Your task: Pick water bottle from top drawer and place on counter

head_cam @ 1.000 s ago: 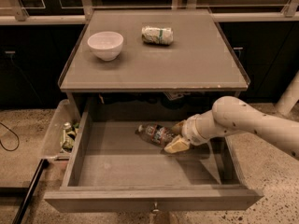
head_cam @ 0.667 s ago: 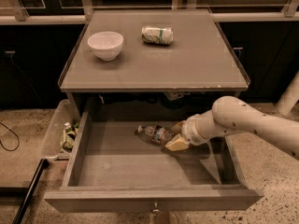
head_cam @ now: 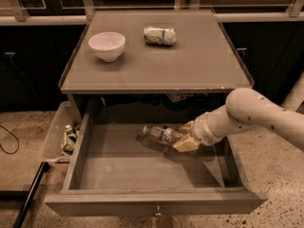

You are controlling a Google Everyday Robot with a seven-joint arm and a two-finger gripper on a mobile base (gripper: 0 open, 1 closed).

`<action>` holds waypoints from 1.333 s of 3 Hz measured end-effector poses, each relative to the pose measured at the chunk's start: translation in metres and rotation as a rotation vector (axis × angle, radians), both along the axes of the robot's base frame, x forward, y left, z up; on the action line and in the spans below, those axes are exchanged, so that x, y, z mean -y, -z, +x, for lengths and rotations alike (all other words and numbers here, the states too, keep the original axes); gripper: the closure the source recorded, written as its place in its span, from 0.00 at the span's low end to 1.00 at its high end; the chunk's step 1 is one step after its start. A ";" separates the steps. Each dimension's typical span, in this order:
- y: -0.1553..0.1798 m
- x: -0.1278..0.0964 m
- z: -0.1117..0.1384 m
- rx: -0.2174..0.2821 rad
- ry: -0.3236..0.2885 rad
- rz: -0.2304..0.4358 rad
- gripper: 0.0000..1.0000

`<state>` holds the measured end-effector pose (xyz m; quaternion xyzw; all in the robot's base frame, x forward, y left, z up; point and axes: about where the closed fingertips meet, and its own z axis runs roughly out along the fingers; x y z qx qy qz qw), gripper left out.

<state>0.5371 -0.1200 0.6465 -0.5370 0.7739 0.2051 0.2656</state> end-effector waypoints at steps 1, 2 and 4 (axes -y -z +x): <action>-0.057 -0.003 -0.019 0.003 -0.063 -0.025 1.00; -0.124 -0.005 -0.031 0.039 -0.110 -0.086 1.00; -0.246 0.033 -0.007 0.199 -0.038 -0.121 1.00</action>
Offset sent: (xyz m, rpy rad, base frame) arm -0.0450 0.0038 0.2091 -0.1599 -0.0874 0.1589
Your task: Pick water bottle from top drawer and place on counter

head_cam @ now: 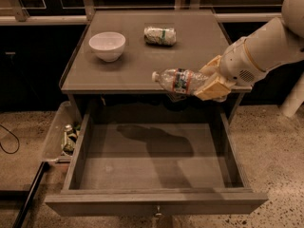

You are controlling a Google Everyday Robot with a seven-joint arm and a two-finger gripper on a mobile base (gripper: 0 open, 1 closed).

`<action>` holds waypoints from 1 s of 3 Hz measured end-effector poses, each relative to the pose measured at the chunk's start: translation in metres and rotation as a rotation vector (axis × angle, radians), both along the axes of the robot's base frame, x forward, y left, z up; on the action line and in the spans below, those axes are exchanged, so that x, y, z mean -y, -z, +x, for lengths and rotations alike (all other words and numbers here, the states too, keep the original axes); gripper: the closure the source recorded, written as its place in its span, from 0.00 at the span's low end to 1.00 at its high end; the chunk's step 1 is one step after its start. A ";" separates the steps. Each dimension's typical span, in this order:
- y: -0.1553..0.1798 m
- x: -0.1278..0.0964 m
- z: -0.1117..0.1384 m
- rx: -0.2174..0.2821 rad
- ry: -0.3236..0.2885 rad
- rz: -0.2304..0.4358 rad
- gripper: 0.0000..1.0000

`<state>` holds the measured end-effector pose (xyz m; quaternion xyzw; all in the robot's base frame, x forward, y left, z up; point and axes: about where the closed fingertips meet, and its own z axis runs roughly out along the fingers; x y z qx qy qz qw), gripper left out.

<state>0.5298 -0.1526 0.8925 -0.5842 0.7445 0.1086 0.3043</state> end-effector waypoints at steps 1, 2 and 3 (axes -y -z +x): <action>0.000 0.000 0.001 0.002 0.002 0.000 1.00; -0.010 0.011 0.035 0.041 0.043 0.009 1.00; -0.009 0.025 0.087 0.035 0.082 0.030 1.00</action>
Offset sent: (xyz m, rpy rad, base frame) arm 0.0935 -0.0354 0.0262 0.0284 -0.1104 -0.1210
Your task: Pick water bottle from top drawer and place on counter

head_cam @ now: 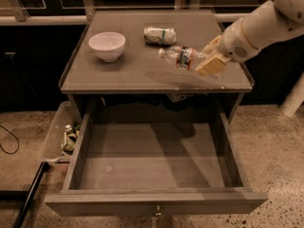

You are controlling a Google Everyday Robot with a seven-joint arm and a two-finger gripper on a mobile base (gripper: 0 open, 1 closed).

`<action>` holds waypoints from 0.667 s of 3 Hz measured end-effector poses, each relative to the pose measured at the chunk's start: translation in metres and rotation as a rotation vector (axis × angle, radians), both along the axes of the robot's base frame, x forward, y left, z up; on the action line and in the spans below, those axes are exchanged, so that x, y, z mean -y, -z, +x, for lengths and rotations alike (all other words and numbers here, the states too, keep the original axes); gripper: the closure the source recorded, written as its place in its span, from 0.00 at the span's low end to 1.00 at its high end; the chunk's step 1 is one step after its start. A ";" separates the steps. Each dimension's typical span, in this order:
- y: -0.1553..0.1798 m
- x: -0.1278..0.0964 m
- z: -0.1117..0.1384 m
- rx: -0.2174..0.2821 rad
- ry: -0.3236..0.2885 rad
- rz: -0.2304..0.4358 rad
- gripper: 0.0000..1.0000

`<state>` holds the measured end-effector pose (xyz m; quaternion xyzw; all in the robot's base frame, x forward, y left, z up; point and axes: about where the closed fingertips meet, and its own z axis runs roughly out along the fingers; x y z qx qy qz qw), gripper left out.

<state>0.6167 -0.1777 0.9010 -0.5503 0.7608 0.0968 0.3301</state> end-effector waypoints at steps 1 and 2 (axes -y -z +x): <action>0.019 0.012 0.047 -0.057 0.032 0.040 1.00; 0.028 0.024 0.080 -0.087 0.074 0.084 1.00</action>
Offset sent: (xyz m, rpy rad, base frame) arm 0.1305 -0.0545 -0.0374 0.1624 0.1347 -0.1659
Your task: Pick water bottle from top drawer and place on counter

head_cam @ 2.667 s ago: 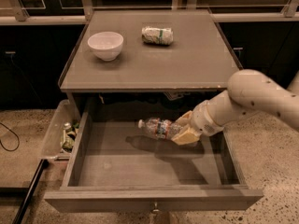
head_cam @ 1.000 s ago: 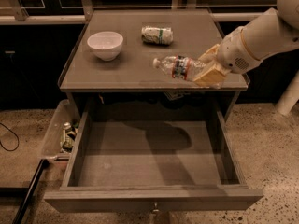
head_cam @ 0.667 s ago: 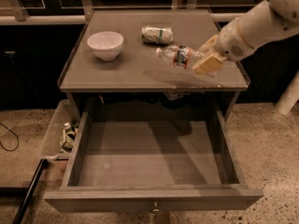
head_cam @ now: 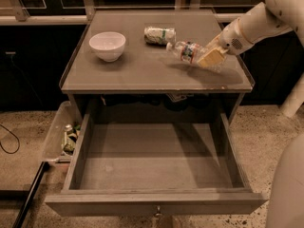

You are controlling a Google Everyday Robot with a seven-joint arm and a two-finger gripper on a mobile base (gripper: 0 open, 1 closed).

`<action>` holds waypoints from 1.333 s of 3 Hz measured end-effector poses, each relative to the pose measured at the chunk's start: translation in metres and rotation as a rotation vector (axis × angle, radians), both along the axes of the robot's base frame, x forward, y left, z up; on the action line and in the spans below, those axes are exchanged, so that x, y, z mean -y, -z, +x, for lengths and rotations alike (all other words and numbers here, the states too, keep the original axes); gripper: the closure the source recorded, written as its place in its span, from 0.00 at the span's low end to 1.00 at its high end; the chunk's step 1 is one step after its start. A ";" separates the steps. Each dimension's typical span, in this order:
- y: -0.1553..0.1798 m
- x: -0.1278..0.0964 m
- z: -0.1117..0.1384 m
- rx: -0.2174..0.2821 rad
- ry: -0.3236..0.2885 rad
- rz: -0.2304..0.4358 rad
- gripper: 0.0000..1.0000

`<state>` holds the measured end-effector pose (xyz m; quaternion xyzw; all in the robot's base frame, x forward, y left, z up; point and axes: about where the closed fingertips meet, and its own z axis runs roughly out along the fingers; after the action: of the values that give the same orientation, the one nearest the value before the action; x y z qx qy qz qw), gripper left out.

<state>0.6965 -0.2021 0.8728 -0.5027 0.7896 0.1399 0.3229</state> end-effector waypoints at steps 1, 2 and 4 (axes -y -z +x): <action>0.010 0.010 0.019 -0.027 0.057 0.060 1.00; 0.010 0.010 0.021 -0.025 0.059 0.063 0.81; 0.010 0.010 0.021 -0.025 0.059 0.063 0.36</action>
Offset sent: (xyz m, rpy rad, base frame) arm 0.0157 -0.0085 -0.0081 0.0512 0.0231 -0.0487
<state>0.7172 -0.2118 0.8632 -0.4671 0.8030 0.1615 0.3329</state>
